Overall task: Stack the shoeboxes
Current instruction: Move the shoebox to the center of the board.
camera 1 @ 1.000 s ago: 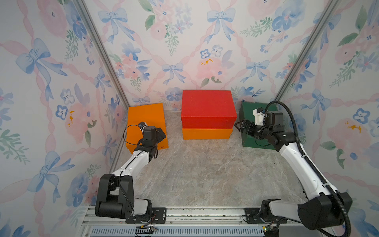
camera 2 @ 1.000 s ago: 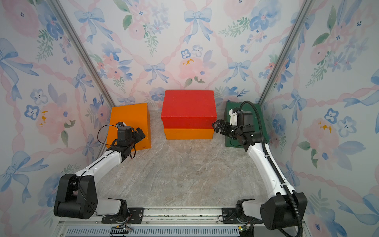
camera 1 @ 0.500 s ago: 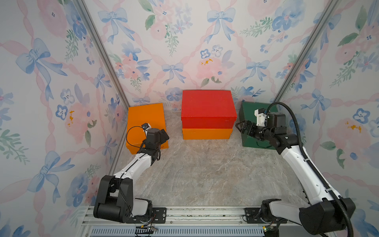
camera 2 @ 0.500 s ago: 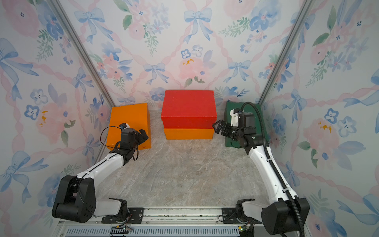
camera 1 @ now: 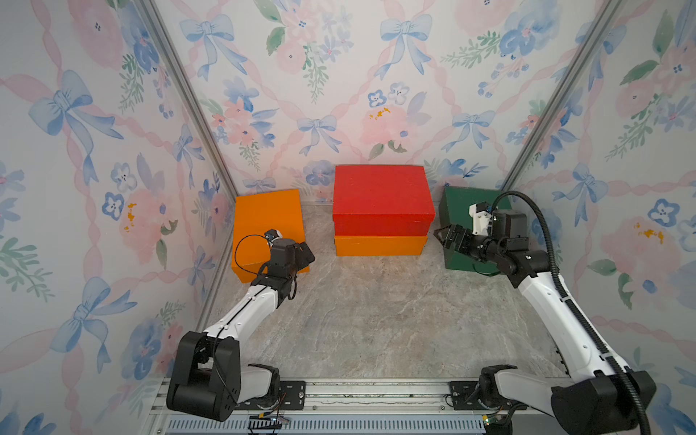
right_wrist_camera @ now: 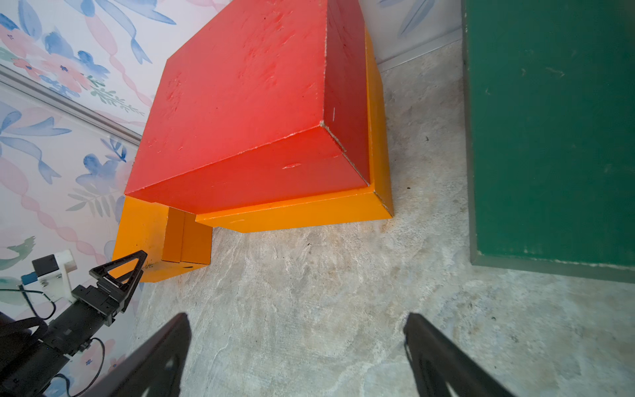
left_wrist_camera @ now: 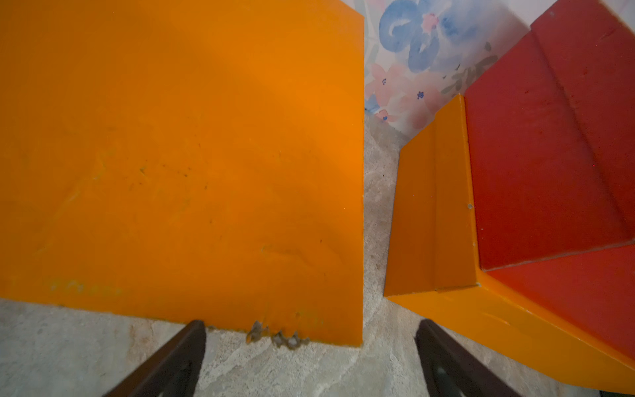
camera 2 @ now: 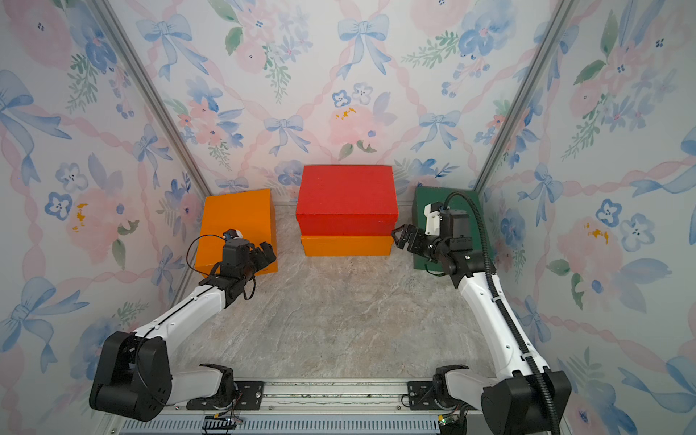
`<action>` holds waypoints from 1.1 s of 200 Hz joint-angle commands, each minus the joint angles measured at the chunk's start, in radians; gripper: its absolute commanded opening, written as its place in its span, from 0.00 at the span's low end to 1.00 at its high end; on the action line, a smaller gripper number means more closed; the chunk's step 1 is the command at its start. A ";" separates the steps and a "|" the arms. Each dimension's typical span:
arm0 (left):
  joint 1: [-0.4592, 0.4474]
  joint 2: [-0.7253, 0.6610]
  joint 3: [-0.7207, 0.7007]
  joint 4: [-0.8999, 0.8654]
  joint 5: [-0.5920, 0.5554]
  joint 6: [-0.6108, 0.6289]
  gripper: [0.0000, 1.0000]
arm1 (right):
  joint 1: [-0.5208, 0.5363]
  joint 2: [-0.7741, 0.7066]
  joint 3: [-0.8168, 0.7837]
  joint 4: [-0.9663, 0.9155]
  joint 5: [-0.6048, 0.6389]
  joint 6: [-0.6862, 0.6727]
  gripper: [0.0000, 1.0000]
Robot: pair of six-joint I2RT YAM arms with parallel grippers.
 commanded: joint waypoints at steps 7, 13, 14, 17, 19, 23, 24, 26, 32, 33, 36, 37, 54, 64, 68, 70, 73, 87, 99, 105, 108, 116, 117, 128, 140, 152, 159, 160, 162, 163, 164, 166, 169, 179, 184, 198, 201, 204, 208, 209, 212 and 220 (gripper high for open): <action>-0.006 0.047 0.052 -0.063 0.074 -0.011 0.98 | -0.014 -0.032 -0.018 -0.009 -0.006 -0.016 0.97; -0.009 0.053 0.060 -0.064 0.076 -0.010 0.98 | -0.018 -0.034 -0.020 -0.010 -0.007 -0.016 0.97; -0.009 0.054 0.061 -0.064 0.076 -0.010 0.98 | -0.019 -0.035 -0.020 -0.010 -0.008 -0.016 0.97; -0.009 0.056 0.063 -0.064 0.077 -0.010 0.98 | -0.019 -0.037 -0.020 -0.011 -0.007 -0.016 0.97; -0.011 0.058 0.066 -0.063 0.077 -0.010 0.98 | -0.021 -0.039 -0.022 -0.011 -0.007 -0.016 0.97; -0.012 0.060 0.069 -0.063 0.077 -0.011 0.98 | -0.022 -0.040 -0.023 -0.011 -0.007 -0.018 0.97; -0.014 0.060 0.070 -0.064 0.076 -0.010 0.98 | -0.023 -0.041 -0.023 -0.010 -0.007 -0.018 0.97; -0.015 0.059 0.072 -0.064 0.075 -0.010 0.98 | -0.024 -0.042 -0.024 -0.012 -0.007 -0.018 0.97; -0.017 0.061 0.078 -0.064 0.076 -0.010 0.98 | -0.029 -0.045 -0.025 -0.014 -0.009 -0.018 0.97; -0.018 0.062 0.079 -0.064 0.076 -0.010 0.98 | -0.029 -0.044 -0.025 -0.014 -0.010 -0.018 0.97; -0.018 0.061 0.081 -0.064 0.080 -0.011 0.98 | -0.029 -0.044 -0.026 -0.015 -0.011 -0.018 0.97; -0.018 0.061 0.083 -0.064 0.081 -0.011 0.98 | -0.030 -0.045 -0.026 -0.015 -0.011 -0.018 0.97; -0.033 0.046 0.097 -0.066 0.086 -0.015 0.98 | -0.036 -0.052 -0.026 -0.016 -0.015 -0.018 0.97; -0.042 0.034 0.106 -0.071 0.087 -0.020 0.98 | -0.038 -0.053 -0.026 -0.016 -0.015 -0.018 0.97; -0.045 0.029 0.110 -0.073 0.088 -0.023 0.98 | -0.038 -0.055 -0.025 -0.016 -0.015 -0.019 0.97; -0.046 0.027 0.112 -0.073 0.088 -0.023 0.98 | -0.038 -0.055 -0.025 -0.015 -0.015 -0.019 0.97; -0.048 0.024 0.115 -0.075 0.090 -0.024 0.98 | -0.039 -0.054 -0.024 -0.015 -0.015 -0.018 0.97; -0.053 0.014 0.131 -0.074 0.094 -0.029 0.98 | -0.039 -0.051 -0.023 -0.014 -0.016 -0.016 0.97; -0.053 0.017 0.150 -0.075 0.094 -0.025 0.98 | -0.039 -0.047 -0.022 -0.011 -0.023 -0.012 0.97; -0.053 0.024 0.163 -0.078 0.089 -0.018 0.98 | -0.039 -0.045 -0.023 -0.009 -0.025 -0.010 0.97; -0.053 0.030 0.168 -0.080 0.087 -0.014 0.98 | -0.039 -0.045 -0.023 -0.008 -0.027 -0.010 0.97; -0.052 0.048 0.186 -0.086 0.083 -0.007 0.98 | -0.039 -0.043 -0.023 -0.008 -0.028 -0.009 0.97; -0.052 0.051 0.188 -0.086 0.083 -0.005 0.98 | -0.039 -0.044 -0.023 -0.007 -0.028 -0.009 0.97; -0.050 0.084 0.210 -0.087 0.081 0.003 0.98 | -0.039 -0.042 -0.024 -0.006 -0.027 -0.008 0.97; -0.046 0.125 0.235 -0.087 0.081 0.009 0.98 | -0.039 -0.044 -0.024 -0.006 -0.027 -0.008 0.97; -0.045 0.163 0.260 -0.087 0.089 0.013 0.98 | -0.039 -0.044 -0.023 -0.010 -0.024 -0.012 0.97; -0.046 0.183 0.273 -0.087 0.091 0.012 0.98 | -0.039 -0.048 -0.023 -0.015 -0.022 -0.015 0.97; -0.046 0.185 0.274 -0.087 0.091 0.011 0.98 | -0.040 -0.049 -0.022 -0.015 -0.021 -0.016 0.97; -0.046 0.189 0.277 -0.087 0.093 0.011 0.98 | -0.041 -0.048 -0.021 -0.016 -0.020 -0.017 0.97; -0.046 0.190 0.279 -0.086 0.093 0.011 0.98 | -0.041 -0.048 -0.021 -0.017 -0.020 -0.017 0.97; -0.045 0.193 0.280 -0.086 0.094 0.010 0.98 | -0.041 -0.050 -0.021 -0.017 -0.019 -0.017 0.97; -0.046 0.197 0.282 -0.086 0.093 0.011 0.98 | -0.042 -0.051 -0.021 -0.020 -0.018 -0.018 0.97; -0.045 0.202 0.285 -0.086 0.093 0.010 0.98 | -0.043 -0.052 -0.020 -0.022 -0.017 -0.019 0.97; -0.046 0.218 0.292 -0.085 0.095 0.008 0.98 | -0.049 -0.057 -0.020 -0.028 -0.017 -0.022 0.97; -0.045 0.222 0.294 -0.086 0.096 0.007 0.98 | -0.051 -0.061 -0.020 -0.030 -0.018 -0.022 0.97; -0.046 0.226 0.286 -0.086 0.092 0.005 0.98 | -0.058 -0.069 -0.020 -0.035 -0.018 -0.025 0.97; -0.046 0.226 0.284 -0.085 0.090 0.005 0.98 | -0.061 -0.070 -0.020 -0.036 -0.018 -0.025 0.97; -0.046 0.226 0.280 -0.086 0.089 0.004 0.98 | -0.061 -0.071 -0.021 -0.036 -0.018 -0.025 0.97; -0.045 0.225 0.275 -0.086 0.089 0.003 0.98 | -0.062 -0.074 -0.023 -0.037 -0.019 -0.025 0.97; -0.046 0.226 0.274 -0.085 0.089 0.002 0.98 | -0.063 -0.074 -0.023 -0.037 -0.018 -0.025 0.97; -0.046 0.225 0.270 -0.086 0.090 0.002 0.98 | -0.064 -0.076 -0.024 -0.037 -0.018 -0.025 0.97; -0.047 0.223 0.259 -0.085 0.094 -0.001 0.98 | -0.065 -0.079 -0.024 -0.036 -0.020 -0.024 0.97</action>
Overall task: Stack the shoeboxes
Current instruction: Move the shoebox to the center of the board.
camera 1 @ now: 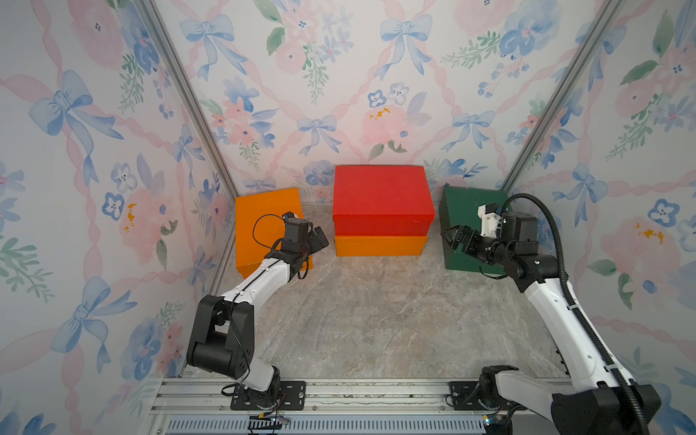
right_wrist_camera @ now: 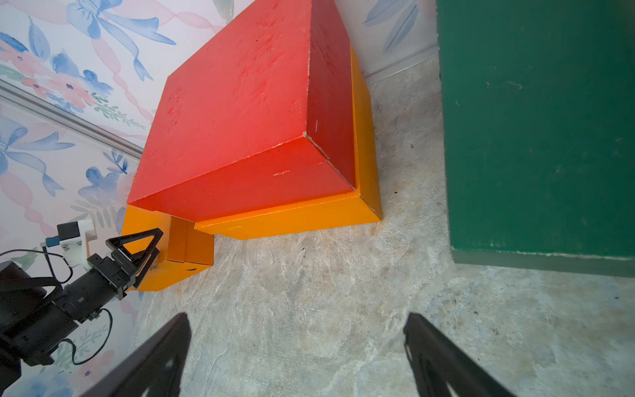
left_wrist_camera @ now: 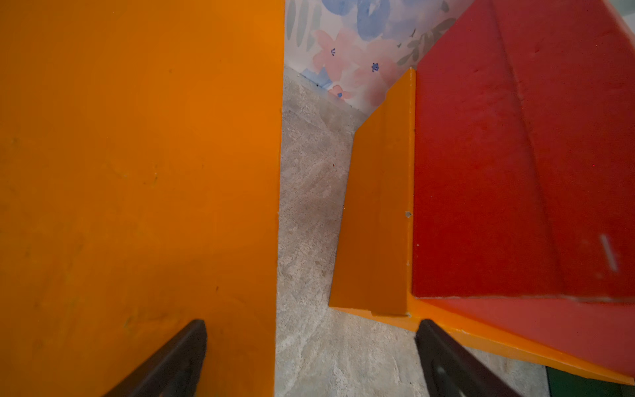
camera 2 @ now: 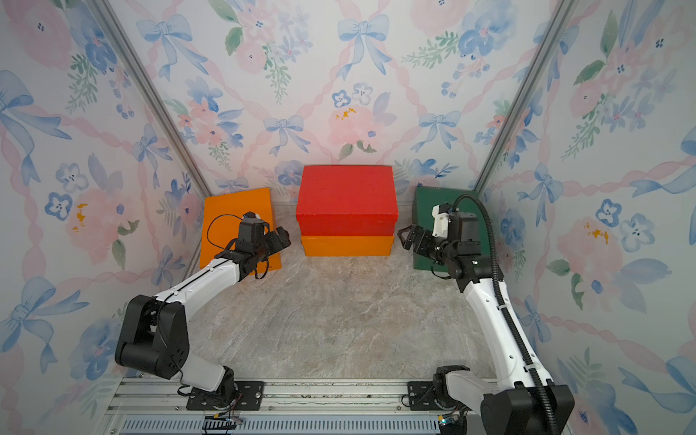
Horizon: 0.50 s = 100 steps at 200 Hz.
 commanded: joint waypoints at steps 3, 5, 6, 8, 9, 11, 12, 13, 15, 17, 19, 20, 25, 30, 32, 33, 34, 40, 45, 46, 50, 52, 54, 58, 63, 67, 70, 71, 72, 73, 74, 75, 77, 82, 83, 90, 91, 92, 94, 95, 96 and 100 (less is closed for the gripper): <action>0.002 -0.006 -0.016 -0.013 0.012 0.007 0.98 | -0.013 -0.031 -0.012 -0.026 -0.005 -0.016 0.97; 0.002 -0.006 -0.018 -0.014 0.012 0.006 0.98 | -0.013 -0.031 -0.012 -0.025 -0.005 -0.016 0.97; 0.001 -0.008 -0.020 -0.014 0.013 0.005 0.98 | -0.013 -0.031 -0.012 -0.025 -0.005 -0.015 0.97; 0.001 -0.008 -0.024 -0.014 0.013 0.003 0.98 | -0.012 -0.031 -0.012 -0.025 -0.006 -0.016 0.97; 0.001 -0.008 -0.026 -0.014 0.013 0.002 0.98 | -0.012 -0.031 -0.012 -0.026 -0.006 -0.015 0.97; 0.001 -0.010 -0.031 -0.013 0.013 0.000 0.98 | -0.012 -0.031 -0.012 -0.025 -0.007 -0.014 0.97; 0.000 -0.011 -0.033 -0.014 0.013 -0.001 0.98 | -0.012 -0.032 -0.012 -0.025 -0.007 -0.014 0.97; 0.000 -0.012 -0.035 -0.013 0.013 -0.002 0.98 | -0.012 -0.031 -0.012 -0.024 -0.007 -0.013 0.97; -0.001 -0.013 -0.040 -0.013 0.012 -0.003 0.98 | -0.013 -0.031 -0.013 -0.023 -0.008 -0.012 0.97; -0.001 -0.014 -0.043 -0.013 0.011 -0.005 0.98 | -0.013 -0.032 -0.012 -0.023 -0.009 -0.012 0.97; -0.001 -0.015 -0.047 -0.013 0.010 -0.008 0.98 | -0.012 -0.031 -0.012 -0.022 -0.010 -0.011 0.97; -0.001 -0.016 -0.049 -0.013 0.010 -0.009 0.98 | -0.012 -0.031 -0.012 -0.021 -0.010 -0.010 0.97; -0.002 -0.020 -0.059 -0.012 0.010 -0.012 0.98 | -0.012 -0.030 -0.012 -0.019 -0.012 -0.009 0.97; -0.004 -0.023 -0.069 -0.013 0.008 -0.016 0.98 | -0.012 -0.028 -0.012 -0.017 -0.013 -0.006 0.97; -0.004 -0.025 -0.074 -0.012 0.007 -0.017 0.98 | -0.013 -0.028 -0.012 -0.016 -0.014 -0.006 0.97; -0.003 -0.025 -0.075 -0.012 0.006 -0.018 0.98 | -0.013 -0.028 -0.012 -0.017 -0.014 -0.005 0.97; -0.003 -0.026 -0.078 -0.012 0.006 -0.018 0.98 | -0.013 -0.028 -0.012 -0.017 -0.014 -0.004 0.97; -0.006 -0.032 -0.089 -0.013 0.003 -0.022 0.98 | -0.012 -0.027 -0.012 -0.014 -0.017 -0.003 0.97; -0.006 -0.035 -0.100 -0.013 0.003 -0.024 0.98 | -0.012 -0.026 -0.011 -0.013 -0.019 -0.002 0.97; -0.006 -0.036 -0.102 -0.013 0.003 -0.024 0.98 | -0.012 -0.027 -0.011 -0.013 -0.019 -0.001 0.97; -0.009 -0.039 -0.111 -0.011 0.004 -0.028 0.98 | -0.012 -0.025 -0.011 -0.013 -0.020 -0.001 0.97; -0.010 -0.042 -0.115 -0.012 0.004 -0.029 0.98 | -0.012 -0.025 -0.011 -0.012 -0.020 -0.001 0.97; -0.010 -0.044 -0.119 -0.011 0.004 -0.030 0.98 | -0.013 -0.026 -0.009 -0.013 -0.020 0.000 0.97; -0.014 -0.047 -0.128 -0.011 0.002 -0.031 0.98 | -0.013 -0.026 -0.009 -0.013 -0.020 0.001 0.97; -0.018 -0.055 -0.140 -0.011 -0.001 -0.036 0.98 | -0.012 -0.026 -0.009 -0.012 -0.022 0.000 0.97; -0.022 -0.059 -0.150 -0.011 -0.003 -0.039 0.98 | -0.012 -0.028 -0.009 -0.011 -0.022 0.002 0.97; -0.027 -0.065 -0.156 -0.011 -0.005 -0.041 0.98 | -0.013 -0.028 -0.009 -0.010 -0.022 0.002 0.97; -0.028 -0.066 -0.157 -0.010 -0.006 -0.042 0.98 | -0.013 -0.028 -0.010 -0.011 -0.022 0.002 0.97; -0.030 -0.068 -0.159 -0.011 -0.007 -0.042 0.98 | -0.013 -0.028 -0.009 -0.010 -0.022 0.002 0.97; -0.032 -0.068 -0.160 -0.011 -0.009 -0.043 0.98 | -0.013 -0.029 -0.010 -0.009 -0.022 0.002 0.97; -0.034 -0.069 -0.162 -0.010 -0.010 -0.044 0.98 | -0.013 -0.029 -0.010 -0.009 -0.023 0.003 0.97; -0.036 -0.070 -0.164 -0.009 -0.011 -0.044 0.98 | -0.012 -0.030 -0.010 -0.009 -0.023 0.003 0.97; -0.039 -0.072 -0.168 -0.008 -0.012 -0.045 0.98 | -0.012 -0.030 -0.011 -0.008 -0.023 0.003 0.97; -0.050 -0.077 -0.176 -0.011 -0.015 -0.046 0.98 | -0.012 -0.030 -0.012 -0.006 -0.023 0.004 0.97; -0.051 -0.077 -0.177 -0.011 -0.015 -0.047 0.98 | -0.012 -0.030 -0.012 -0.006 -0.023 0.005 0.97; -0.065 -0.084 -0.187 -0.009 -0.018 -0.053 0.98 | -0.013 -0.031 -0.012 -0.007 -0.025 0.006 0.97; -0.067 -0.085 -0.188 -0.009 -0.017 -0.055 0.98 | -0.013 -0.032 -0.012 -0.007 -0.025 0.007 0.97; -0.068 -0.087 -0.189 -0.009 -0.018 -0.056 0.98 | -0.013 -0.032 -0.012 -0.007 -0.025 0.007 0.97; -0.072 -0.089 -0.192 -0.008 -0.019 -0.058 0.98 | -0.013 -0.032 -0.012 -0.007 -0.025 0.007 0.97; -0.074 -0.089 -0.194 -0.008 -0.019 -0.059 0.98 | -0.012 -0.031 -0.012 -0.007 -0.025 0.007 0.97; -0.076 -0.089 -0.195 -0.009 -0.019 -0.059 0.98 | -0.012 -0.032 -0.012 -0.007 -0.025 0.006 0.97; -0.081 -0.093 -0.200 -0.009 -0.021 -0.064 0.98 | -0.012 -0.031 -0.013 -0.007 -0.026 0.007 0.97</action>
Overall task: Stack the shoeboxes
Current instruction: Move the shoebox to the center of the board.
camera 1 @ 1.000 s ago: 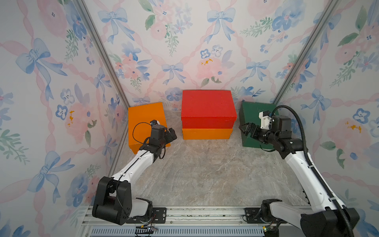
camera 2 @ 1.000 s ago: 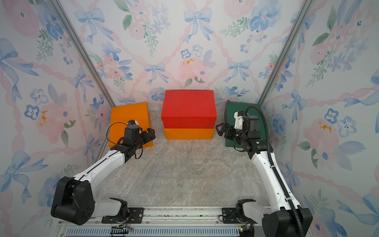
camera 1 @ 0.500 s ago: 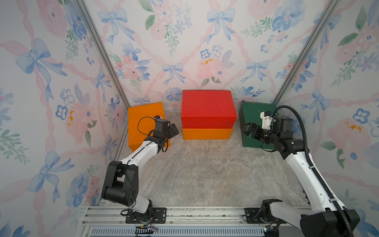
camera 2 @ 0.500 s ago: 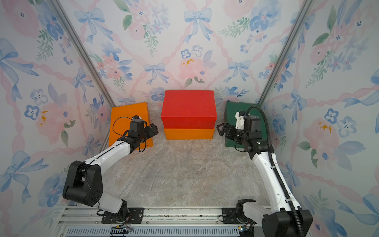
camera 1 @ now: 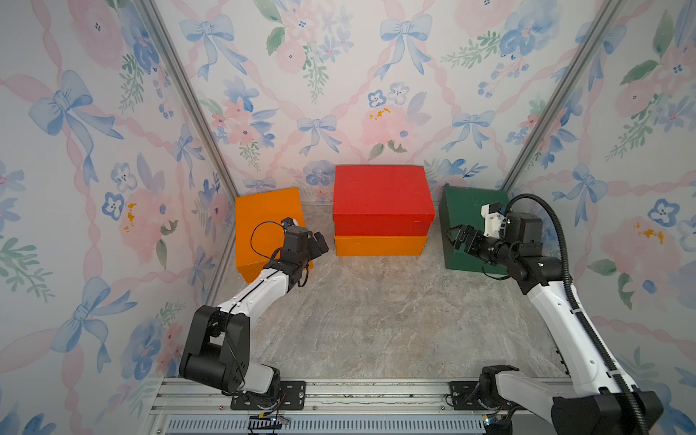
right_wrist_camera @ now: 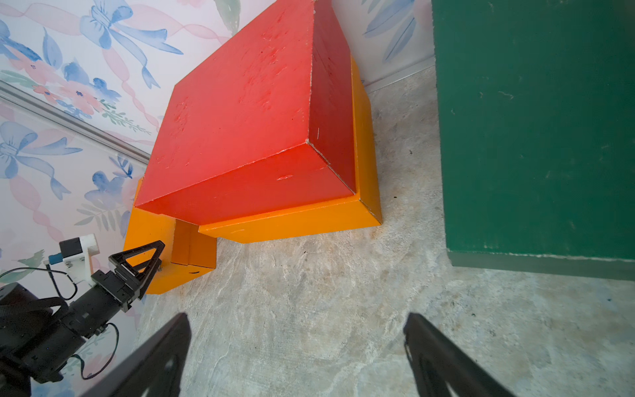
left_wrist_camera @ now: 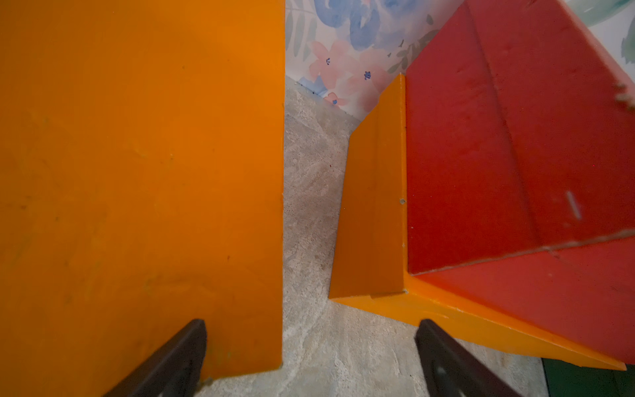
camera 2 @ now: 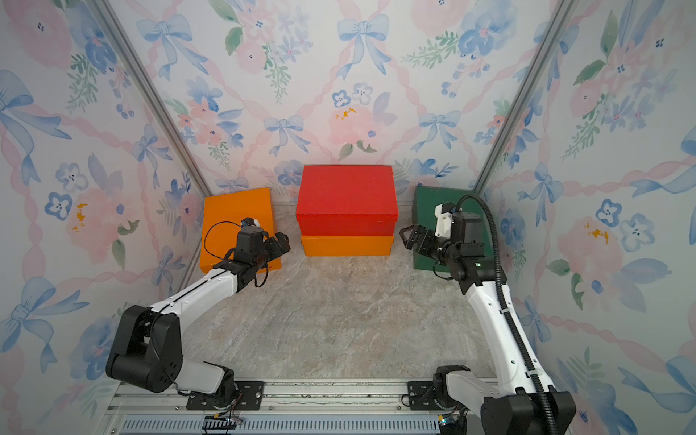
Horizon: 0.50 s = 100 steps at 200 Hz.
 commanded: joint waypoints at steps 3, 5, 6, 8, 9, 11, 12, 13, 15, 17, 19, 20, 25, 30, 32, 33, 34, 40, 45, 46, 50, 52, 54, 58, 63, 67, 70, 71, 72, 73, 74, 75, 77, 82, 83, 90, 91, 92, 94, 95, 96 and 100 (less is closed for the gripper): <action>-0.046 -0.003 -0.065 -0.104 0.014 -0.057 0.98 | -0.005 -0.016 -0.012 -0.006 -0.018 0.007 0.97; -0.048 -0.004 -0.068 -0.103 0.014 -0.059 0.98 | -0.005 -0.016 -0.013 -0.006 -0.019 0.007 0.97; -0.048 -0.005 -0.069 -0.102 0.014 -0.059 0.98 | -0.005 -0.016 -0.014 -0.006 -0.019 0.007 0.97; -0.049 -0.006 -0.070 -0.102 0.013 -0.061 0.98 | -0.004 -0.017 -0.015 -0.007 -0.018 0.007 0.97; -0.049 -0.006 -0.071 -0.102 0.013 -0.061 0.98 | -0.005 -0.017 -0.014 -0.006 -0.019 0.007 0.97; -0.050 -0.006 -0.073 -0.101 0.013 -0.061 0.98 | -0.005 -0.016 -0.015 -0.006 -0.019 0.007 0.97; -0.051 -0.007 -0.074 -0.101 0.013 -0.062 0.98 | -0.005 -0.018 -0.015 -0.006 -0.019 0.007 0.97; -0.051 -0.007 -0.074 -0.101 0.012 -0.063 0.98 | -0.005 -0.018 -0.015 -0.006 -0.019 0.007 0.97; -0.051 -0.008 -0.076 -0.102 0.012 -0.064 0.98 | -0.005 -0.018 -0.016 -0.007 -0.019 0.006 0.97; -0.051 -0.009 -0.078 -0.102 0.013 -0.065 0.98 | -0.006 -0.019 -0.016 -0.007 -0.019 0.006 0.97; -0.051 -0.009 -0.079 -0.101 0.014 -0.068 0.98 | -0.005 -0.020 -0.017 -0.007 -0.020 0.005 0.97; -0.051 -0.010 -0.080 -0.101 0.015 -0.069 0.98 | -0.005 -0.020 -0.016 -0.008 -0.020 0.005 0.97; -0.051 -0.011 -0.082 -0.101 0.017 -0.071 0.98 | -0.005 -0.023 -0.017 -0.011 -0.019 0.005 0.97; -0.051 -0.012 -0.084 -0.099 0.019 -0.073 0.98 | -0.005 -0.027 -0.018 -0.013 -0.019 0.002 0.97; -0.051 -0.013 -0.085 -0.099 0.021 -0.076 0.98 | -0.005 -0.027 -0.017 -0.015 -0.019 0.001 0.97; -0.052 -0.013 -0.085 -0.099 0.022 -0.075 0.98 | -0.005 -0.028 -0.017 -0.015 -0.018 0.001 0.97; -0.052 -0.013 -0.086 -0.098 0.022 -0.076 0.98 | -0.005 -0.029 -0.018 -0.016 -0.018 0.001 0.97; -0.056 -0.014 -0.086 -0.097 0.024 -0.077 0.98 | -0.004 -0.034 -0.019 -0.018 -0.016 -0.001 0.97; -0.060 -0.016 -0.085 -0.097 0.021 -0.077 0.98 | -0.005 -0.037 -0.021 -0.020 -0.014 -0.004 0.97; -0.061 -0.017 -0.085 -0.097 0.020 -0.077 0.98 | -0.006 -0.038 -0.022 -0.020 -0.014 -0.004 0.97; -0.063 -0.019 -0.085 -0.097 0.017 -0.075 0.98 | -0.007 -0.041 -0.022 -0.021 -0.013 -0.006 0.97; -0.063 -0.021 -0.085 -0.097 0.015 -0.075 0.98 | -0.007 -0.041 -0.023 -0.021 -0.012 -0.006 0.97; -0.065 -0.021 -0.084 -0.098 0.015 -0.075 0.98 | -0.009 -0.043 -0.024 -0.022 -0.012 -0.006 0.97; -0.066 -0.026 -0.083 -0.097 0.014 -0.075 0.98 | -0.009 -0.046 -0.025 -0.024 -0.012 -0.007 0.97; -0.066 -0.031 -0.082 -0.098 0.015 -0.077 0.98 | -0.011 -0.048 -0.025 -0.025 -0.013 -0.008 0.97; -0.067 -0.037 -0.082 -0.097 0.016 -0.077 0.98 | -0.012 -0.052 -0.027 -0.029 -0.013 -0.010 0.97; -0.067 -0.041 -0.081 -0.097 0.018 -0.077 0.98 | -0.014 -0.053 -0.027 -0.030 -0.013 -0.011 0.97; -0.067 -0.043 -0.081 -0.097 0.018 -0.077 0.98 | -0.014 -0.054 -0.027 -0.031 -0.013 -0.011 0.97; -0.068 -0.045 -0.081 -0.097 0.018 -0.077 0.98 | -0.015 -0.054 -0.028 -0.030 -0.013 -0.011 0.97; -0.068 -0.046 -0.080 -0.098 0.018 -0.077 0.98 | -0.015 -0.055 -0.028 -0.031 -0.013 -0.011 0.97; -0.067 -0.049 -0.080 -0.098 0.018 -0.077 0.98 | -0.015 -0.056 -0.028 -0.031 -0.012 -0.011 0.97; -0.068 -0.051 -0.080 -0.097 0.018 -0.077 0.98 | -0.015 -0.056 -0.028 -0.031 -0.012 -0.011 0.97; -0.068 -0.054 -0.079 -0.097 0.018 -0.078 0.98 | -0.016 -0.058 -0.029 -0.034 -0.013 -0.012 0.97; -0.067 -0.064 -0.077 -0.099 0.020 -0.076 0.98 | -0.018 -0.061 -0.030 -0.035 -0.013 -0.013 0.97; -0.067 -0.067 -0.076 -0.099 0.020 -0.076 0.98 | -0.017 -0.062 -0.030 -0.035 -0.013 -0.013 0.97; -0.067 -0.086 -0.074 -0.099 0.017 -0.074 0.98 | -0.019 -0.066 -0.030 -0.039 -0.013 -0.015 0.97; -0.067 -0.089 -0.073 -0.099 0.017 -0.073 0.98 | -0.020 -0.068 -0.030 -0.039 -0.013 -0.015 0.97; -0.067 -0.092 -0.073 -0.099 0.017 -0.073 0.98 | -0.019 -0.068 -0.030 -0.039 -0.013 -0.016 0.97; -0.068 -0.098 -0.072 -0.099 0.017 -0.070 0.98 | -0.020 -0.069 -0.030 -0.041 -0.013 -0.017 0.97; -0.067 -0.101 -0.071 -0.099 0.016 -0.070 0.98 | -0.020 -0.070 -0.030 -0.041 -0.013 -0.017 0.97; -0.067 -0.103 -0.070 -0.100 0.015 -0.069 0.98 | -0.020 -0.071 -0.030 -0.041 -0.013 -0.017 0.97; -0.067 -0.115 -0.067 -0.101 0.012 -0.065 0.98 | -0.022 -0.073 -0.030 -0.043 -0.013 -0.018 0.97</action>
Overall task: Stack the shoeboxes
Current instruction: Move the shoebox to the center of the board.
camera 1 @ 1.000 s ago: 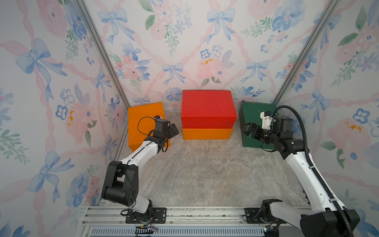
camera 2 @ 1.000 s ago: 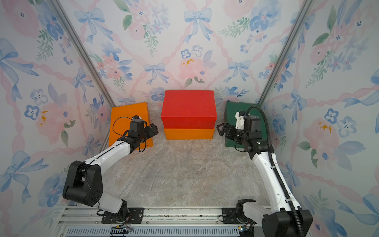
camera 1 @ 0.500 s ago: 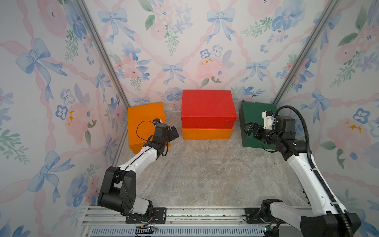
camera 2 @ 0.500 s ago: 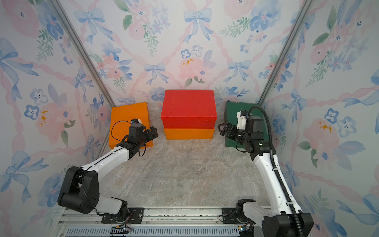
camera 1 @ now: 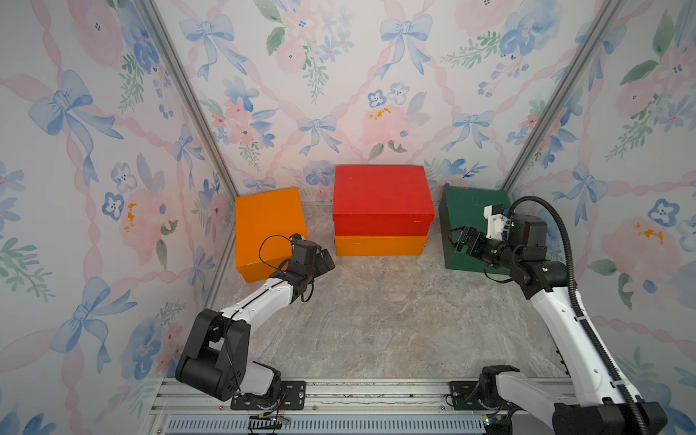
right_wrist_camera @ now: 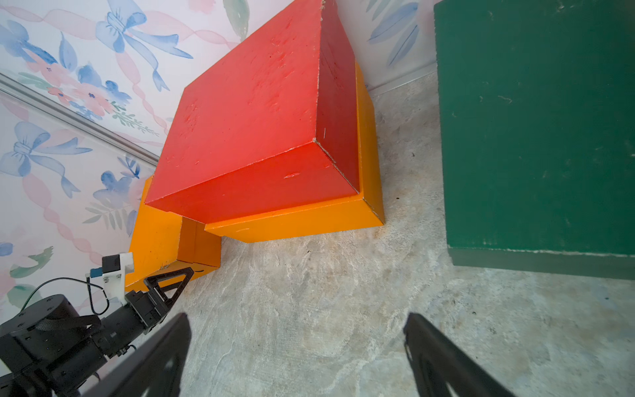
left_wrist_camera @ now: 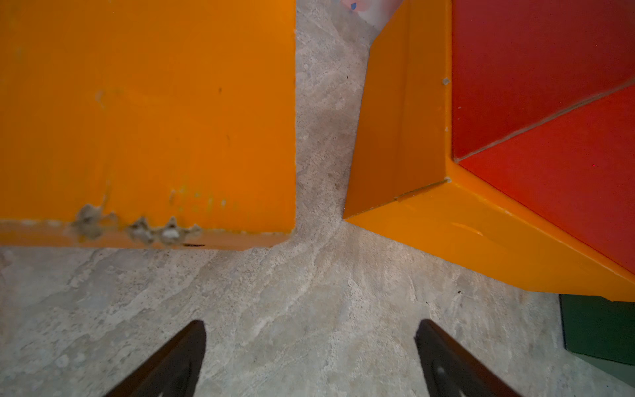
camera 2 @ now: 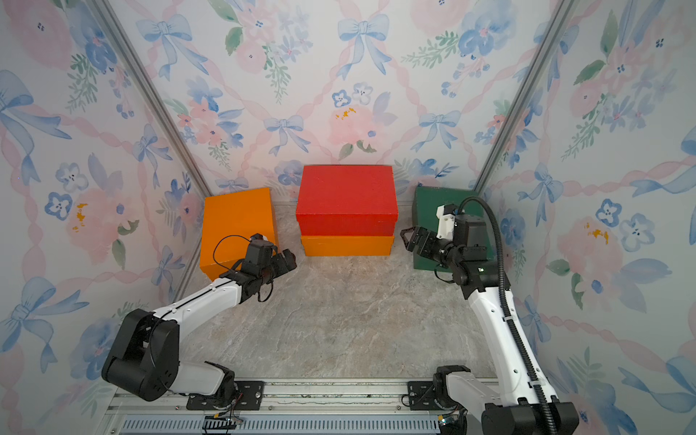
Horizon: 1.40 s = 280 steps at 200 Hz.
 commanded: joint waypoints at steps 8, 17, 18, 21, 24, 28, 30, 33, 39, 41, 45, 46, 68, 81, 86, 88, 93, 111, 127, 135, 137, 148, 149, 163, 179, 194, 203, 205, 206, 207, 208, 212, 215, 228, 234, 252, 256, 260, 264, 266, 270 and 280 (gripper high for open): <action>-0.001 -0.100 0.026 -0.015 -0.006 0.011 0.98 | -0.015 -0.027 -0.016 -0.037 -0.006 -0.018 0.97; 0.007 -0.122 0.043 -0.021 -0.010 0.025 0.98 | -0.018 -0.031 -0.016 -0.039 -0.006 -0.018 0.97; 0.009 -0.122 0.046 -0.022 -0.010 0.026 0.98 | -0.018 -0.031 -0.016 -0.039 -0.006 -0.018 0.97; 0.015 -0.126 0.053 -0.026 -0.010 0.032 0.98 | -0.019 -0.031 -0.016 -0.039 -0.006 -0.018 0.97; 0.022 -0.130 0.061 -0.030 -0.010 0.037 0.98 | -0.018 -0.032 -0.016 -0.039 -0.007 -0.018 0.97; 0.037 -0.131 0.074 -0.036 -0.007 0.043 0.98 | -0.017 -0.032 -0.016 -0.039 -0.007 -0.016 0.97; 0.044 -0.130 0.080 -0.039 -0.004 0.047 0.98 | -0.018 -0.033 -0.016 -0.038 -0.007 -0.016 0.97; 0.054 -0.130 0.088 -0.043 0.001 0.053 0.98 | -0.018 -0.033 -0.016 -0.038 -0.009 -0.015 0.97; 0.083 -0.125 0.104 -0.047 0.012 0.064 0.98 | -0.018 -0.032 -0.018 -0.037 -0.010 -0.012 0.97; 0.095 -0.123 0.108 -0.048 0.016 0.066 0.98 | -0.017 -0.032 -0.019 -0.036 -0.011 -0.011 0.97; 0.119 -0.116 0.118 -0.047 0.025 0.069 0.98 | -0.018 -0.034 -0.018 -0.035 -0.014 -0.009 0.97; 0.126 -0.114 0.120 -0.047 0.028 0.070 0.98 | -0.018 -0.034 -0.018 -0.035 -0.014 -0.008 0.97; 0.239 -0.050 0.196 -0.059 0.025 0.114 0.98 | -0.009 -0.034 -0.028 -0.023 -0.029 0.004 0.97; 0.284 0.013 0.251 -0.060 0.020 0.136 0.98 | 0.001 -0.037 -0.030 -0.021 -0.028 0.005 0.97; 0.300 0.040 0.271 -0.060 0.028 0.140 0.98 | 0.004 -0.036 -0.029 -0.022 -0.028 0.004 0.97; 0.306 0.050 0.280 -0.061 0.030 0.142 0.98 | 0.005 -0.035 -0.030 -0.022 -0.027 0.004 0.97; 0.317 0.077 0.301 -0.063 0.034 0.142 0.98 | 0.008 -0.034 -0.031 -0.024 -0.025 0.002 0.97; 0.341 0.147 0.354 -0.073 0.033 0.148 0.98 | 0.014 -0.041 -0.023 -0.035 -0.019 -0.002 0.97; 0.351 0.201 0.374 -0.077 0.031 0.145 0.98 | 0.017 -0.052 -0.028 -0.037 -0.013 -0.004 0.97; 0.356 0.223 0.377 -0.083 0.025 0.146 0.98 | 0.017 -0.056 -0.032 -0.035 -0.014 -0.004 0.97; 0.357 0.227 0.377 -0.086 0.025 0.144 0.98 | 0.018 -0.057 -0.033 -0.036 -0.014 -0.004 0.97; 0.359 0.246 0.367 -0.091 0.019 0.139 0.98 | 0.020 -0.059 -0.035 -0.038 -0.012 -0.007 0.97; 0.359 0.246 0.365 -0.090 0.019 0.138 0.98 | 0.020 -0.059 -0.036 -0.039 -0.012 -0.007 0.97; 0.357 0.249 0.335 -0.089 0.024 0.128 0.98 | 0.019 -0.059 -0.038 -0.041 -0.013 -0.012 0.97; 0.351 0.237 0.297 -0.089 0.014 0.125 0.98 | 0.020 -0.056 -0.041 -0.034 -0.012 -0.012 0.97; 0.346 0.213 0.246 -0.089 0.015 0.111 0.98 | 0.020 -0.049 -0.042 -0.024 -0.017 -0.008 0.97; 0.335 0.202 0.213 -0.088 0.012 0.107 0.98 | 0.020 -0.045 -0.045 -0.016 -0.020 -0.003 0.97; 0.331 0.200 0.207 -0.087 0.011 0.106 0.98 | 0.020 -0.044 -0.045 -0.014 -0.020 -0.001 0.97; 0.330 0.197 0.203 -0.088 0.010 0.106 0.98 | 0.020 -0.044 -0.045 -0.013 -0.021 -0.002 0.97; 0.328 0.197 0.200 -0.088 0.010 0.105 0.98 | 0.020 -0.043 -0.045 -0.011 -0.021 -0.001 0.97; 0.327 0.195 0.195 -0.088 0.010 0.104 0.98 | 0.020 -0.042 -0.045 -0.011 -0.021 0.000 0.97; 0.321 0.190 0.178 -0.087 0.009 0.101 0.98 | 0.021 -0.041 -0.047 -0.007 -0.023 0.002 0.97; 0.316 0.186 0.166 -0.088 0.008 0.096 0.98 | 0.021 -0.041 -0.046 -0.004 -0.022 0.003 0.97; 0.302 0.169 0.108 -0.082 0.011 0.069 0.98 | 0.023 -0.036 -0.049 0.002 -0.025 0.007 0.97; 0.296 0.163 0.080 -0.075 0.016 0.058 0.98 | 0.024 -0.036 -0.048 0.005 -0.026 0.008 0.97; 0.257 0.130 -0.002 -0.039 0.023 0.030 0.98 | 0.024 -0.036 -0.047 0.007 -0.026 0.007 0.97; 0.243 0.122 -0.016 -0.038 0.016 0.024 0.98 | 0.024 -0.037 -0.047 0.006 -0.026 0.005 0.97; 0.228 0.113 -0.029 -0.035 0.009 0.017 0.98 | 0.024 -0.039 -0.047 0.005 -0.025 0.005 0.97; 0.212 0.106 -0.041 -0.032 0.002 0.011 0.98 | 0.024 -0.038 -0.047 0.006 -0.026 0.004 0.97; 0.207 0.102 -0.045 -0.030 -0.002 0.008 0.98 | 0.024 -0.039 -0.047 0.007 -0.025 0.005 0.97; 0.195 0.095 -0.057 -0.029 -0.006 0.000 0.98 | 0.024 -0.039 -0.047 0.006 -0.025 0.005 0.97; 0.176 0.073 -0.085 -0.017 -0.002 -0.024 0.98 | 0.023 -0.039 -0.046 0.006 -0.025 0.004 0.97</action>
